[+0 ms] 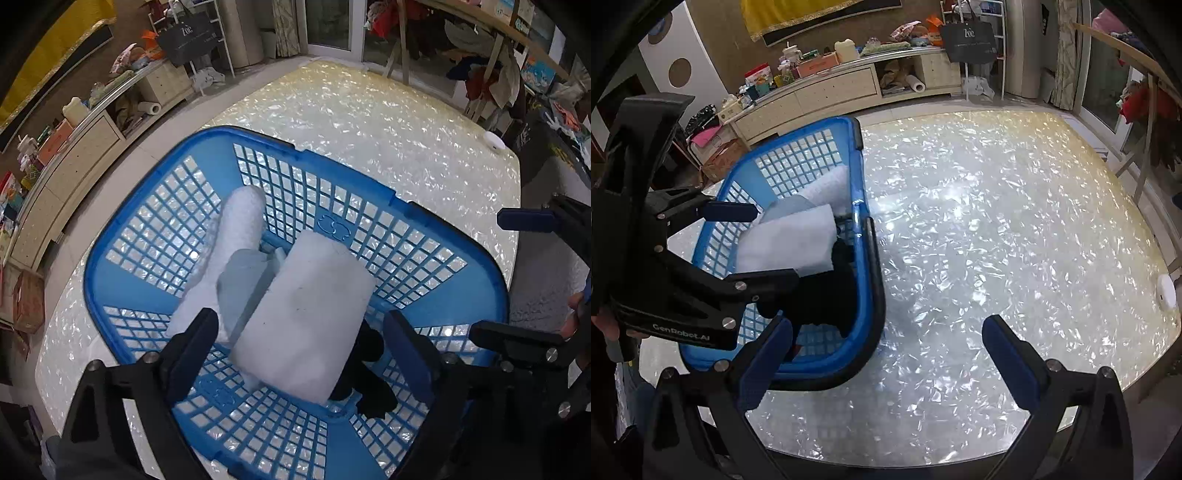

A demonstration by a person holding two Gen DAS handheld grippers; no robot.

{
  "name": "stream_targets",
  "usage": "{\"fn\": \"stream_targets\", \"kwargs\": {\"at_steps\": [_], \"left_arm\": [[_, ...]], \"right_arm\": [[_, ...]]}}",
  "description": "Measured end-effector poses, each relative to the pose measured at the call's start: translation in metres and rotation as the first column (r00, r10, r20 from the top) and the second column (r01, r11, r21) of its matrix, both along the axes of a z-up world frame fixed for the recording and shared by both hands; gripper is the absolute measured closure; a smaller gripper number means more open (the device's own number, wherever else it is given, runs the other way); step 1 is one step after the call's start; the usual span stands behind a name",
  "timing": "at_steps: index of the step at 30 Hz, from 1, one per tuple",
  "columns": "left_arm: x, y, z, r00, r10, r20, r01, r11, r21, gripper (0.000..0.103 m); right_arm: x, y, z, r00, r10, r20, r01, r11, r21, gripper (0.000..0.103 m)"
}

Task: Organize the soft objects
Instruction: 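Lower the white foam block into the basket and open the left gripper, then move the right gripper to the rolled white towel and grasp it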

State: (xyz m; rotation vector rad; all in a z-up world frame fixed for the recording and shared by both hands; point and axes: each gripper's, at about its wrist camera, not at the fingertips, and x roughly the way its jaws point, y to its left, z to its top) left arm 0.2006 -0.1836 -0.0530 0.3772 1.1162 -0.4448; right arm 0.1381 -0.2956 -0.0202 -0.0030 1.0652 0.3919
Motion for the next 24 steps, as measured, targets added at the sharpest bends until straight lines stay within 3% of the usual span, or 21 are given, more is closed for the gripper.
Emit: {"fn": "stream_targets", "kwargs": {"at_steps": [4,18,24], "left_arm": [[-0.009,0.007,0.009,1.0,0.018,0.005,-0.018,1.0,-0.005,0.0],[-0.055,0.052,0.056,0.993,0.101,0.066,-0.097,0.993,-0.065,0.0],[-0.081,0.098,0.069,0.984,0.161,0.08,-0.152,0.983,-0.099,0.0]], "right_arm": [[-0.004,0.001,0.008,1.0,0.003,0.013,-0.003,1.0,0.001,0.0],[-0.021,0.032,0.039,0.996,0.061,0.061,-0.06,0.998,-0.007,0.0],[-0.029,0.058,0.051,0.989,0.119,0.086,-0.118,0.993,-0.019,0.0]]}}
